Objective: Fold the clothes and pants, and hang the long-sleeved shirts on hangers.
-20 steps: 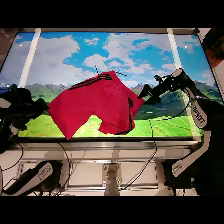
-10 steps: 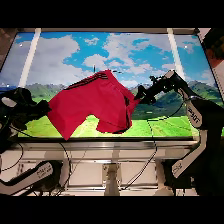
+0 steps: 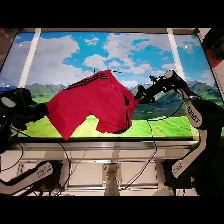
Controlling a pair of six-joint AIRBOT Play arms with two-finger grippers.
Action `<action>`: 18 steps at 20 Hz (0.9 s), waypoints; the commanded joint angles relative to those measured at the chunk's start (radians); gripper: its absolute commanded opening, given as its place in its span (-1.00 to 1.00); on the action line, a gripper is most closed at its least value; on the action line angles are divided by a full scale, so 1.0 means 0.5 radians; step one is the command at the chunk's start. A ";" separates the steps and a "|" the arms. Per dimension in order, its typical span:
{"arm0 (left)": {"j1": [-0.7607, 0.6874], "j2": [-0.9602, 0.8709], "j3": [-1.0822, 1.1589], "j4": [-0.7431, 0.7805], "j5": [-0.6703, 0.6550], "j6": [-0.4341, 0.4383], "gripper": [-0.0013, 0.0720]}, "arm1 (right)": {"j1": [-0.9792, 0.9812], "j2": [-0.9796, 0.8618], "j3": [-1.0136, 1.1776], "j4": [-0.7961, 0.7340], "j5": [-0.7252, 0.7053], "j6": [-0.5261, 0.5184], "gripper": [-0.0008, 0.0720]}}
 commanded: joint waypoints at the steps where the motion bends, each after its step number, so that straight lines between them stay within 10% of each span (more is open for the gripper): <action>1: 0.001 -0.059 0.002 -0.201 0.140 0.006 0.01 | 0.002 -0.001 0.001 0.000 -0.011 -0.001 0.00; 3: 0.002 -0.105 0.002 -0.269 0.202 0.006 -0.01 | 0.002 -0.001 0.001 -0.001 -0.011 -0.001 0.00; 6: 0.002 -0.136 0.002 -0.282 0.258 0.007 -0.88 | 0.002 -0.001 0.001 -0.001 -0.017 -0.003 -0.62; 7: 0.002 -0.134 0.006 -0.284 0.279 0.007 -0.93 | 0.002 -0.001 0.001 0.000 -0.017 -0.003 -0.93; 18: -0.719 -0.327 0.659 -0.568 0.676 -0.019 -0.95 | -0.446 0.033 0.001 -0.095 -0.045 -0.091 -0.93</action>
